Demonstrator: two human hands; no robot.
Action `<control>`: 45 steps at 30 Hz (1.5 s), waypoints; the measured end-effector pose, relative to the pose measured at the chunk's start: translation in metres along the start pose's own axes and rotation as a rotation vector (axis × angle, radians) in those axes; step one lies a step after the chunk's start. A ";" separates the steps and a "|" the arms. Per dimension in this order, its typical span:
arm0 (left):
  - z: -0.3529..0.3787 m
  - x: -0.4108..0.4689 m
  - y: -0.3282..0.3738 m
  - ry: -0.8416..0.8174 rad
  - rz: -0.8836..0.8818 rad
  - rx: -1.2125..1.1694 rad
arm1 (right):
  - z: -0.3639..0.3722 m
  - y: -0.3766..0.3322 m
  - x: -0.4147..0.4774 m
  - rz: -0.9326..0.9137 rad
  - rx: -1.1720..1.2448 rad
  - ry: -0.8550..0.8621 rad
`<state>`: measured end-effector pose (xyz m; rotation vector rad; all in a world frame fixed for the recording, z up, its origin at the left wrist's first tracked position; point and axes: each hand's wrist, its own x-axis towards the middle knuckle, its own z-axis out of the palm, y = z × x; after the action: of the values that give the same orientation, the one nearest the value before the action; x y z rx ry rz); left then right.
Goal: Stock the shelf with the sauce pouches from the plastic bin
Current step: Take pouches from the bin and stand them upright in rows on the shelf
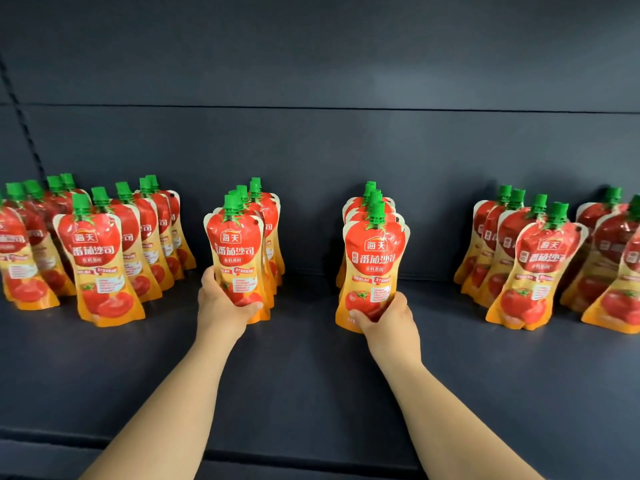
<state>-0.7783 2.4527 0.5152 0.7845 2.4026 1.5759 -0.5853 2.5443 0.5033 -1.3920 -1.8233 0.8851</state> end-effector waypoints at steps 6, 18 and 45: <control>0.000 0.007 -0.005 -0.037 0.011 -0.027 | 0.003 0.001 0.009 0.002 0.008 0.011; -0.001 0.007 -0.010 -0.055 0.042 -0.038 | 0.005 0.000 0.009 -0.006 -0.017 0.043; -0.015 -0.267 0.023 -0.208 0.429 0.074 | -0.151 0.095 -0.175 -0.288 0.039 -0.095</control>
<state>-0.5497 2.3117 0.5026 1.4797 2.2546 1.4490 -0.3749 2.4108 0.4881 -1.0442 -2.0046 0.8421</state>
